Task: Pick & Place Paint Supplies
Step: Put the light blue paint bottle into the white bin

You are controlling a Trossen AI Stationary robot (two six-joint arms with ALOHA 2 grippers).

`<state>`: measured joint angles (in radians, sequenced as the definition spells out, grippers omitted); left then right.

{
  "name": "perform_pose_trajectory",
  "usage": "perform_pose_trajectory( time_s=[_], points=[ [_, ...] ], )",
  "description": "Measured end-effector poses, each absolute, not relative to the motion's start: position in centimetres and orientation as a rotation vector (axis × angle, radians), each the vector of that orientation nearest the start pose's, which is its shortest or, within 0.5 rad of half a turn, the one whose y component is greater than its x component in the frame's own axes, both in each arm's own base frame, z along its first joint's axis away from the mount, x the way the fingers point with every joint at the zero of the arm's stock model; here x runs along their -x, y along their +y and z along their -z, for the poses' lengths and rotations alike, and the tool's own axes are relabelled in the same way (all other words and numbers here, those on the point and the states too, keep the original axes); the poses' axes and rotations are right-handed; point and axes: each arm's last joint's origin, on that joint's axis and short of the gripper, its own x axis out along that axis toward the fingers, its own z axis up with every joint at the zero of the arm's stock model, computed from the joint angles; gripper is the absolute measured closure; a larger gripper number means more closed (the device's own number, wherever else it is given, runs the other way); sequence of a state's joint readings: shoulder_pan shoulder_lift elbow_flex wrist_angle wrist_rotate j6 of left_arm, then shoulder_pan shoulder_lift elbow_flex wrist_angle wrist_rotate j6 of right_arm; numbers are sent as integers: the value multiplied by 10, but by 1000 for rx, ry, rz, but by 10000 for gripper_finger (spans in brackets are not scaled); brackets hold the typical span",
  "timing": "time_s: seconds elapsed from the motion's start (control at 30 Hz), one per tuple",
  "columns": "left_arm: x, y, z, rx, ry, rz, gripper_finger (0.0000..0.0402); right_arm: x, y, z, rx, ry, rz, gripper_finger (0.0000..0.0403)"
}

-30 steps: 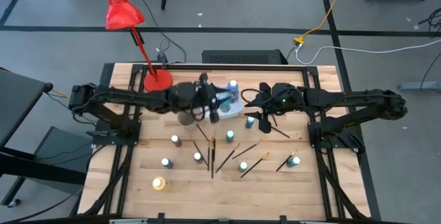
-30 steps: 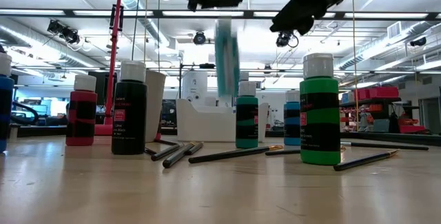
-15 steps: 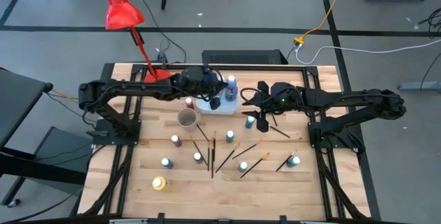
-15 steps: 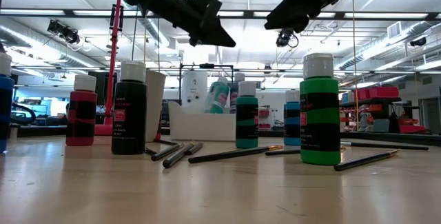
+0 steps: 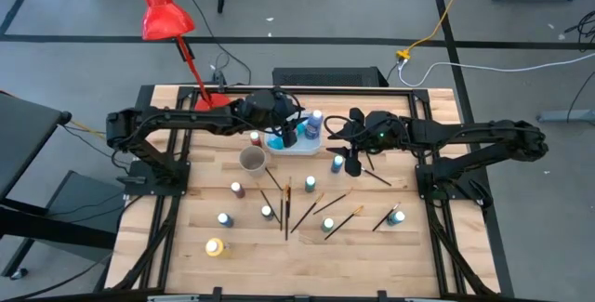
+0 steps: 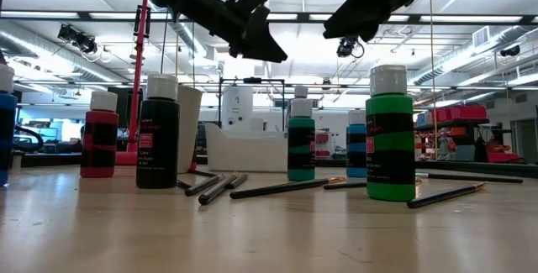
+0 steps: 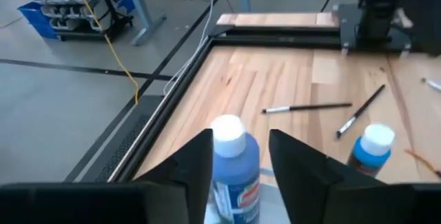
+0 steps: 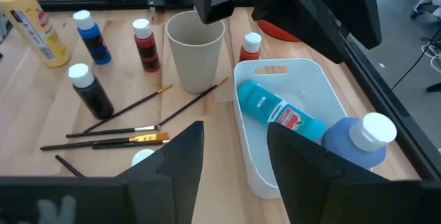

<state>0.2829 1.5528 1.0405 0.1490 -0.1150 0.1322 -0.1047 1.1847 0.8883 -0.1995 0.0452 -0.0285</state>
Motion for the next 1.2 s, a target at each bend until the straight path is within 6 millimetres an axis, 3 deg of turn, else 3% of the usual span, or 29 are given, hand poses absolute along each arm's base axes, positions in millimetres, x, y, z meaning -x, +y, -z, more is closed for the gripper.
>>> perform_pose_trajectory(
  time_s=[0.4,0.63,0.77,1.0,1.2],
  points=[
    [-329,102,-238,-45,617,-409,187,-256,-28,-288,3,500,142,236],
    [-336,116,-206,-2,711,-440,143,-257,-28,-289,32,481,135,236],
    [-334,124,-202,31,722,-465,124,-257,-28,-290,63,474,128,236],
    [-333,128,-201,56,716,-480,122,-257,-28,-291,86,469,123,236],
    [-344,128,-172,79,771,-447,123,-258,-28,-291,104,463,120,236]
  ],
)
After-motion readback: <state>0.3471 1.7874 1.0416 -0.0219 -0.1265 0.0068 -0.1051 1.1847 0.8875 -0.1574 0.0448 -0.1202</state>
